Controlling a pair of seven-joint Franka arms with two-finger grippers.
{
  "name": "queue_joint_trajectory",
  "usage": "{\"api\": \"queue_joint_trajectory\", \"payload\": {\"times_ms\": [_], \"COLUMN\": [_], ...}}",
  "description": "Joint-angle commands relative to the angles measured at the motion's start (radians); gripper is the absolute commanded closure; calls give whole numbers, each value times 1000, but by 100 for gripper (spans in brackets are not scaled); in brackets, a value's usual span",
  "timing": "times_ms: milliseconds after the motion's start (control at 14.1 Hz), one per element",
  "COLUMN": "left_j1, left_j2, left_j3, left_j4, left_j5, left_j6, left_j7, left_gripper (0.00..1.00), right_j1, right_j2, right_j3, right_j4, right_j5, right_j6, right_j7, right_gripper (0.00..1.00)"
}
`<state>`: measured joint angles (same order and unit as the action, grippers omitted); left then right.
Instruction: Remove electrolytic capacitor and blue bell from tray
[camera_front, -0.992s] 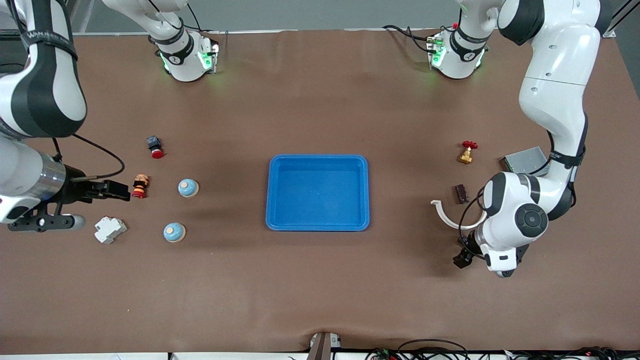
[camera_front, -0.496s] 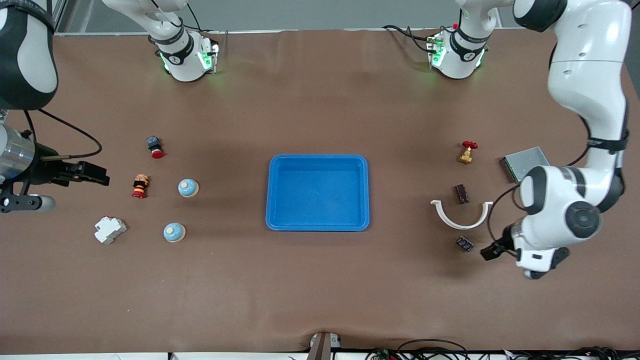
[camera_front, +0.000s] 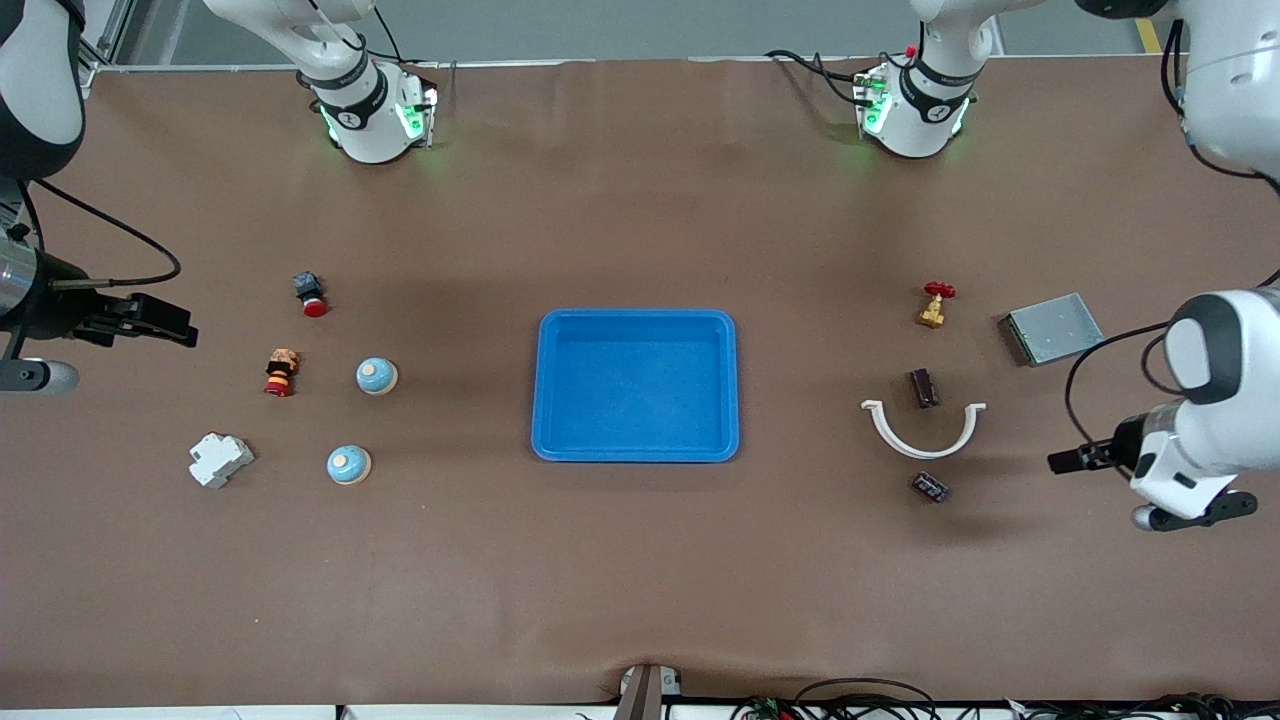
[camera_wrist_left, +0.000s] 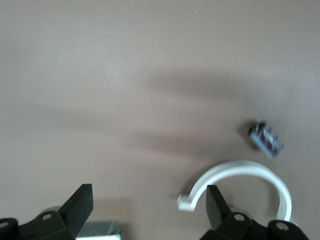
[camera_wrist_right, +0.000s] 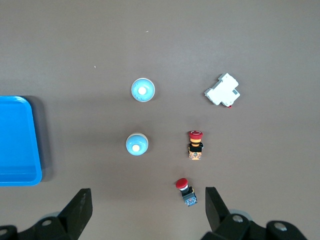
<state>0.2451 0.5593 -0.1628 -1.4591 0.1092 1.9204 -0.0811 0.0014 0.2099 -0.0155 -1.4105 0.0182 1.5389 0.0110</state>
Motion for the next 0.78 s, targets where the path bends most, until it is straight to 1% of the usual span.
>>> {"api": "queue_joint_trajectory", "payload": {"times_ms": [0, 71, 283, 425, 708], "left_j1": [65, 69, 72, 74, 68], "left_j2": [-93, -111, -165, -199, -229], "left_j3": [-14, -12, -7, -11, -21], "left_j4": [6, 17, 16, 10, 17], "left_j5": [-37, -34, -40, -42, -52], "left_j6": [-139, -159, -164, -169, -193], "left_j7": [76, 107, 219, 225, 216], "left_gripper": [0, 0, 0, 0, 0], "right_j1": [12, 11, 8, 6, -4], "right_j2": [-18, -18, -29, -30, -41], "right_j3": [-14, -15, -14, -14, -12], "right_j4": [-10, -10, -8, -8, -7], "right_j5": [8, 8, 9, 9, 8], "right_j6": [-19, -22, -22, -23, -23], "right_j7": [17, 17, 15, 15, 3], "right_gripper": [0, 0, 0, 0, 0]}}
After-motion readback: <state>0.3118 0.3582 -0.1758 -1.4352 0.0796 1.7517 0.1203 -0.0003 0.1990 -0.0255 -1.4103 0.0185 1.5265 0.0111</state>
